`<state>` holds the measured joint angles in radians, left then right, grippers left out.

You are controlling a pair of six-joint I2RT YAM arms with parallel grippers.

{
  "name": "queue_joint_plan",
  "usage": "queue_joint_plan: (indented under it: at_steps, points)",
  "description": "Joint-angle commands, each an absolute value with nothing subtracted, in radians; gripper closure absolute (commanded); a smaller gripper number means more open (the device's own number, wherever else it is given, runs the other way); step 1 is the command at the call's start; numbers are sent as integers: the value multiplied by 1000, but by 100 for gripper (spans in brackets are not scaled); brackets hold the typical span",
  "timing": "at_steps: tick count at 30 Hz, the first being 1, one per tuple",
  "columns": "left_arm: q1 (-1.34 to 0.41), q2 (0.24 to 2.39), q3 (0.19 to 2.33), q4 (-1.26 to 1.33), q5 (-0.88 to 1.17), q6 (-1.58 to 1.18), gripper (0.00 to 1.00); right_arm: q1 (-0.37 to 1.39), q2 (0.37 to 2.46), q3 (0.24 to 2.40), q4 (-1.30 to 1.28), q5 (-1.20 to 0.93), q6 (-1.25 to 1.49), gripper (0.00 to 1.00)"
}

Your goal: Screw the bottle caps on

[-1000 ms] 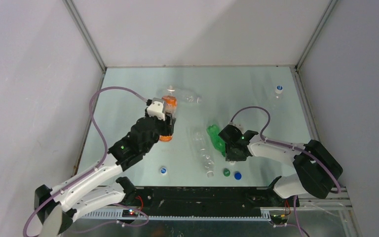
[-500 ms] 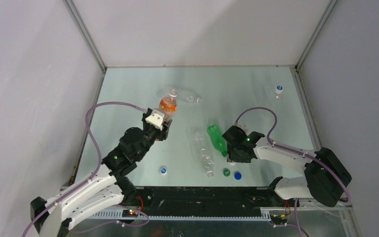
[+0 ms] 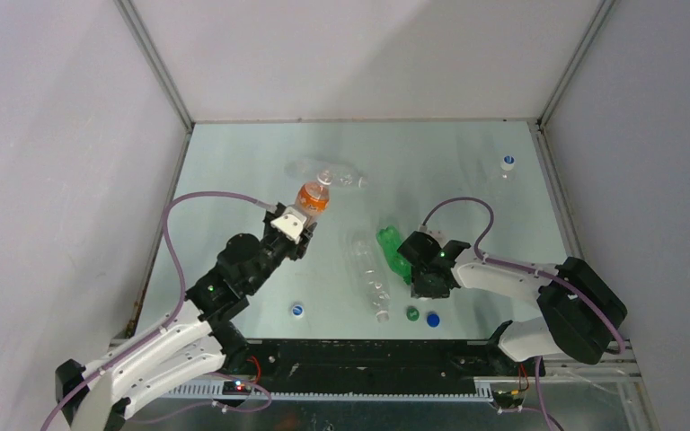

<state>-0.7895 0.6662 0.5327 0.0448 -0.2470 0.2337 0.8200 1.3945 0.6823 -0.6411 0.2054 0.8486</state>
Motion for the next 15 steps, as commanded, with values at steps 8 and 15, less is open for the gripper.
queue_joint_plan:
  at_steps: [8, 15]
  points:
    - [-786, 668, 514, 123, -169, 319, 60, 820, 1437, 679, -601, 235, 864, 64]
    - [-786, 661, 515, 68, -98, 359, 61, 818, 1385, 687, -616, 216, 823, 90]
